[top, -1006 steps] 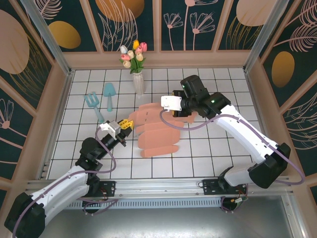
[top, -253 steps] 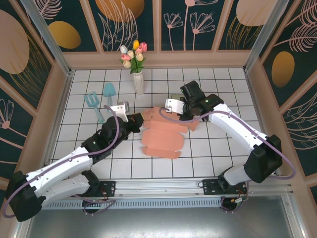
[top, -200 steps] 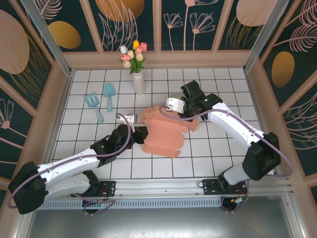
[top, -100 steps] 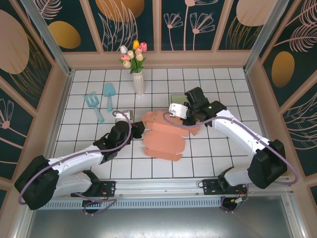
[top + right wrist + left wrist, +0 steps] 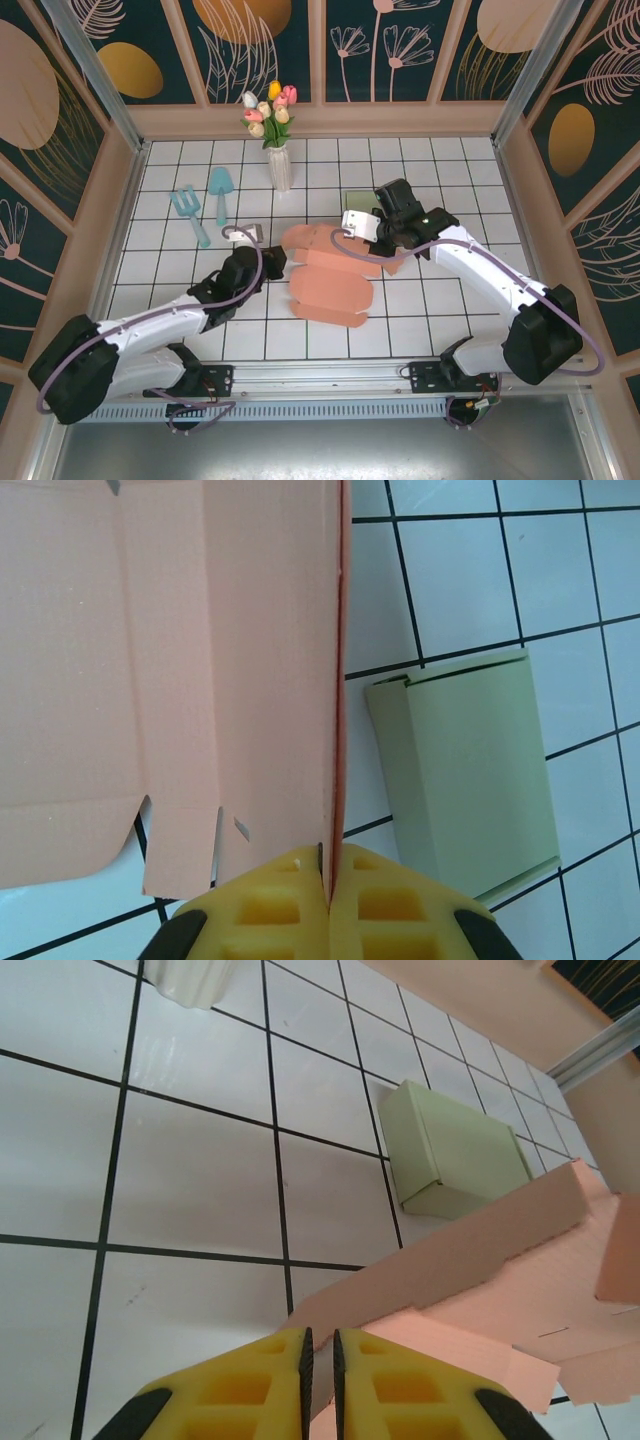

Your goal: Fold the paper box

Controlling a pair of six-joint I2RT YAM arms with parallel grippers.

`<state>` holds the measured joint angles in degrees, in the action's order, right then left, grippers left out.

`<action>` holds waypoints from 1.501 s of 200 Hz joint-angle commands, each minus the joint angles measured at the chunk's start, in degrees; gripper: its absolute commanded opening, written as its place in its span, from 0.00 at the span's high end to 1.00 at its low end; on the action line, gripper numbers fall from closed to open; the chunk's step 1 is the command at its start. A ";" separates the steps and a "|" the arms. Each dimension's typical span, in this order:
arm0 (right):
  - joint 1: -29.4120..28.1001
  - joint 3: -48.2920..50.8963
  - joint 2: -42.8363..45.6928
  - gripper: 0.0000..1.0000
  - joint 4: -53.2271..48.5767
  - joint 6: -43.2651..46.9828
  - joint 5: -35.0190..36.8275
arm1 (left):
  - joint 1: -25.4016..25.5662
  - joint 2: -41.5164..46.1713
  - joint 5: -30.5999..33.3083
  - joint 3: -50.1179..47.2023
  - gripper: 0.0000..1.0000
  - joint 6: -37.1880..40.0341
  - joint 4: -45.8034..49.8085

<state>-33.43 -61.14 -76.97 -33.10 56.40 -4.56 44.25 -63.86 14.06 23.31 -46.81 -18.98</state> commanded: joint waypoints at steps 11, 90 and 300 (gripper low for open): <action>0.73 -2.16 0.15 1.00 -0.47 -1.21 -1.77 | 4.92 4.47 -0.08 -1.31 0.83 1.08 0.97; 0.73 -1.77 -0.37 1.00 -0.94 -1.56 -2.68 | 11.66 -1.08 7.40 5.36 0.76 10.01 -0.56; 0.07 0.50 -0.26 1.00 1.87 -1.71 -4.45 | 0.30 -19.19 -9.84 11.32 0.81 1.27 -9.58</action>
<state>-32.99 -61.52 -76.25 -33.12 55.33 -6.57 44.73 -81.67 8.49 33.15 -44.05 -24.69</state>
